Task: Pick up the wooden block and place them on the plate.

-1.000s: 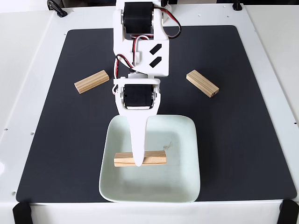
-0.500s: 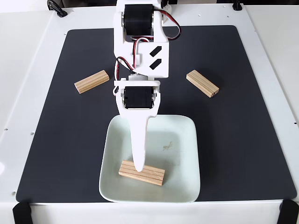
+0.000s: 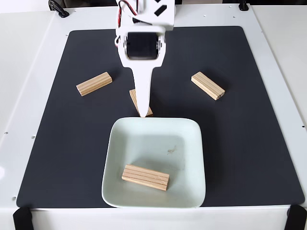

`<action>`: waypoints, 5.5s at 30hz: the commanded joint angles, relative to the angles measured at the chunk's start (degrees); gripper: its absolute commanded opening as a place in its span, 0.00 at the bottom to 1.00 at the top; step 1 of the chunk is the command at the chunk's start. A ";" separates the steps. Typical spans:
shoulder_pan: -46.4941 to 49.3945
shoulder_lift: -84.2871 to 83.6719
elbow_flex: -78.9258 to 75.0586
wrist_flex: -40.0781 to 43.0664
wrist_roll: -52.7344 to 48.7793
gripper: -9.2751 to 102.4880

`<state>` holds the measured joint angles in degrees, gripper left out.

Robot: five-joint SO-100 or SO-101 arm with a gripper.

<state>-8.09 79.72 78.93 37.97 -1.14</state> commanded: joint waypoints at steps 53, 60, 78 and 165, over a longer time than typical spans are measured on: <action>30.59 45.00 39.64 29.79 -54.84 0.08; 36.04 43.86 40.43 27.16 -67.32 0.08; 27.69 17.93 20.13 27.16 -61.08 0.08; 25.75 0.53 22.15 20.92 -62.93 0.08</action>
<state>18.19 77.96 100.55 58.89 -64.78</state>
